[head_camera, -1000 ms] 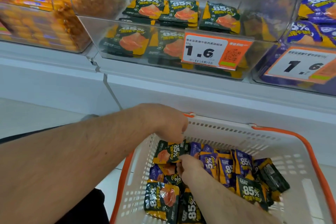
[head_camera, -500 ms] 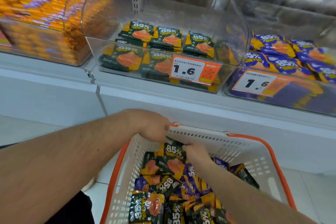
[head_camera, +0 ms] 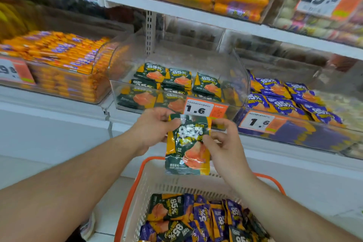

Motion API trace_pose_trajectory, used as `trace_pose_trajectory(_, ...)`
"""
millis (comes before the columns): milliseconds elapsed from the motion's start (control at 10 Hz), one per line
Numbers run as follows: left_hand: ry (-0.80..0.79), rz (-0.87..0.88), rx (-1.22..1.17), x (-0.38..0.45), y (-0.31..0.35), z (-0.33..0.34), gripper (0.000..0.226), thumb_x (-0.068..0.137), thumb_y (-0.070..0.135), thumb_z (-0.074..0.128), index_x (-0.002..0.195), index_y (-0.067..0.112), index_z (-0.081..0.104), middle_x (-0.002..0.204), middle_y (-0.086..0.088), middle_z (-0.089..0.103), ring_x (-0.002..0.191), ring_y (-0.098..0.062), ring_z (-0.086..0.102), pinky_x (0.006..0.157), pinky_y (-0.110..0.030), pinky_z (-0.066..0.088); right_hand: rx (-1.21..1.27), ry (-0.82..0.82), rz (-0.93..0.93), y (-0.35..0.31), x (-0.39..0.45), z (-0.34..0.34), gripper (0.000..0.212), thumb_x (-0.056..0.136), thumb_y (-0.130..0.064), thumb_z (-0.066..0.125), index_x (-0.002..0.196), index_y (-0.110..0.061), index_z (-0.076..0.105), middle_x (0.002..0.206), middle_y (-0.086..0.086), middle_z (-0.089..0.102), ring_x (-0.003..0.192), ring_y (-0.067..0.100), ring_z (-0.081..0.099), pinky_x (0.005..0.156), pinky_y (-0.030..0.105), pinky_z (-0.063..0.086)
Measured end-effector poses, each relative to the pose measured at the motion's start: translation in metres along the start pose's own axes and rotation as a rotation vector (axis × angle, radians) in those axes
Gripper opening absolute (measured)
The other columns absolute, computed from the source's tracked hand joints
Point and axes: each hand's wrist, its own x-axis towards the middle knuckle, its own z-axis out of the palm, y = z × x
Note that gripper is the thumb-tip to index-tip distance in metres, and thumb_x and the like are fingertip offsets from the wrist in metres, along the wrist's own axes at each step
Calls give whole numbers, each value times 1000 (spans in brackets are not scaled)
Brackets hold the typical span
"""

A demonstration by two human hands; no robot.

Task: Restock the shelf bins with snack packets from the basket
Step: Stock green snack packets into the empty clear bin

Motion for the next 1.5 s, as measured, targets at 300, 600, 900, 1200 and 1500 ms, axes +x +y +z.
trace_pose_trajectory(300, 390, 434, 212, 7, 41, -28, 23, 95, 19, 58, 72, 21, 65, 63, 9, 63, 60, -2, 54, 60, -16, 42, 44, 87, -145, -59, 19, 8, 35, 87, 3, 66, 81, -30, 70, 75, 1, 60, 67, 11, 52, 63, 25, 44)
trace_pose_trajectory(600, 583, 625, 982, 56, 21, -66, 43, 82, 38, 33, 71, 20, 70, 67, 0, 69, 68, -29, 63, 67, -32, 40, 43, 54, 116, -116, 159, 62, 20, 96, 4, 52, 111, -5, 61, 108, 8, 61, 72, 26, 66, 61, 33, 59)
trace_pose_trajectory(900, 724, 465, 1113, 67, 23, -51, 32, 79, 37, 30, 56, 22, 46, 46, 1, 43, 48, -21, 35, 64, -29, 25, -281, -67, 137, -107, 220, 131, 17, 92, -5, 58, 109, -6, 63, 76, 2, 55, 63, 13, 54, 55, 23, 49)
trace_pose_trajectory(1200, 757, 539, 1085, 71, 17, -49, 38, 75, 36, 34, 49, 19, 56, 39, 2, 46, 38, -20, 44, 60, -27, 28, -1006, -135, 22, -75, 267, 161, 44, 83, -53, 72, 87, -9, 65, 69, 0, 57, 59, 15, 54, 49, 23, 39)
trace_pose_trajectory(1500, 747, 555, 1079, 67, 17, -50, 38, 78, 35, 35, 52, 20, 59, 42, 3, 50, 41, -19, 50, 61, -27, 25, -1005, -216, 25, -70, 268, 157, 50, 91, -55, 59, 110, -10, 67, 102, 5, 67, 85, 21, 62, 72, 30, 53)
